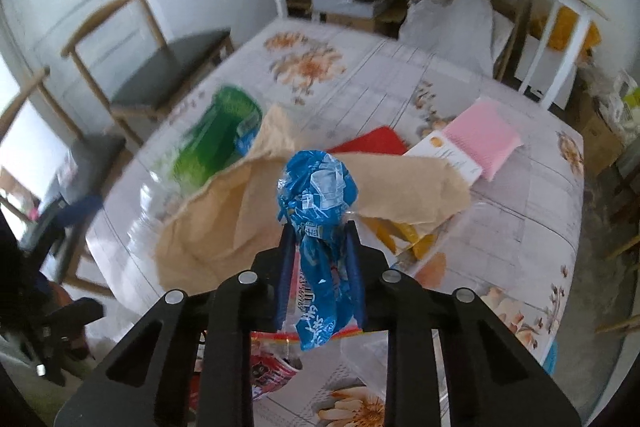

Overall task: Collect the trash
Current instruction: 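Grasp the brown paper bag with the left tool while the right holds the wrapper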

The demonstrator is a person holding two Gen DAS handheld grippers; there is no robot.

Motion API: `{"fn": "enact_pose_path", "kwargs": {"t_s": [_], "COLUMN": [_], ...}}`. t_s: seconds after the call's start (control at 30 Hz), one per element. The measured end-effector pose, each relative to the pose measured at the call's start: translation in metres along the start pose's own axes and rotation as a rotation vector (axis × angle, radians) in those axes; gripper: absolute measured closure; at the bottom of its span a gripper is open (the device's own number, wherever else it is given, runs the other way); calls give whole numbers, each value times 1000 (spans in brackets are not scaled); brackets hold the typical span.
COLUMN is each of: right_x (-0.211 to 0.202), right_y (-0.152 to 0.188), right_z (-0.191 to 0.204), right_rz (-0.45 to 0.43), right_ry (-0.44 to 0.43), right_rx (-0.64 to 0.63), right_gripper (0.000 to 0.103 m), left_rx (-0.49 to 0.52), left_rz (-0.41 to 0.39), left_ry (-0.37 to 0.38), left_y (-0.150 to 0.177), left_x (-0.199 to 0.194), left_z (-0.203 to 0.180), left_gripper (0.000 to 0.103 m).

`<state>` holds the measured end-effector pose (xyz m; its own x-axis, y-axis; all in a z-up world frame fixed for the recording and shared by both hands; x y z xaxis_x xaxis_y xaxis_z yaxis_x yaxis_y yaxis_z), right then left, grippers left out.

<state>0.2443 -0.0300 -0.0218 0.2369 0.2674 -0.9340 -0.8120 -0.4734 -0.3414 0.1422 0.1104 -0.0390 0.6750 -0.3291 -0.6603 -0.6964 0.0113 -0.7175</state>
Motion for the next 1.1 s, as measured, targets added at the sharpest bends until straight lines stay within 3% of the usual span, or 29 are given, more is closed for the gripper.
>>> {"fn": "enact_pose_path", "kwargs": {"t_s": [0.3,0.4,0.53,0.6,0.73,0.8,0.9,1.1], "right_x": [-49,-53,-49,-46,-47,-48,-48,-54], "right_y": [33,49,64,70,77,80,84,90], "right_z": [-31,-37,-46,-52,-61,-66,-70,-75], "right_rz": [-149,-163,-170,-170,-185,-191,-199,-219], "right_ry": [-88,-109,-133,-150,-160,-159,-167,-165], "right_rx": [176,215,261,295,327,337,352,368], "right_gripper": [79,79,79,79,79,79,79,79], "left_rx": [11,-1,-56,-74,-143,-182,-204,-105], "left_rz": [42,67,148,192,282,324,365,352], "left_ry": [28,40,3,-25,25,45,6,-81], "left_y": [-14,-22,-40,-48,-61,-66,-69,-76], "left_x": [19,30,58,72,98,109,122,121], "left_z": [-13,-14,-12,-10,-6,-2,7,4], "left_gripper": [9,14,29,31,33,41,57,98]}}
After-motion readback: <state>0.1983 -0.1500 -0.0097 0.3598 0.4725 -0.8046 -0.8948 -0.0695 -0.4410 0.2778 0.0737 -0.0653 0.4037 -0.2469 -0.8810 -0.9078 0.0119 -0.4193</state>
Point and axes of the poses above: each gripper's, at about its wrist camera, not at the fingertips, and x roughly the way its jaws point, z to its left, y to its underside, the point moved 7 cm from there along x, roughly the way its jaws point, and after that the axes turned 14 degrees about z, right-handed, at the moved point
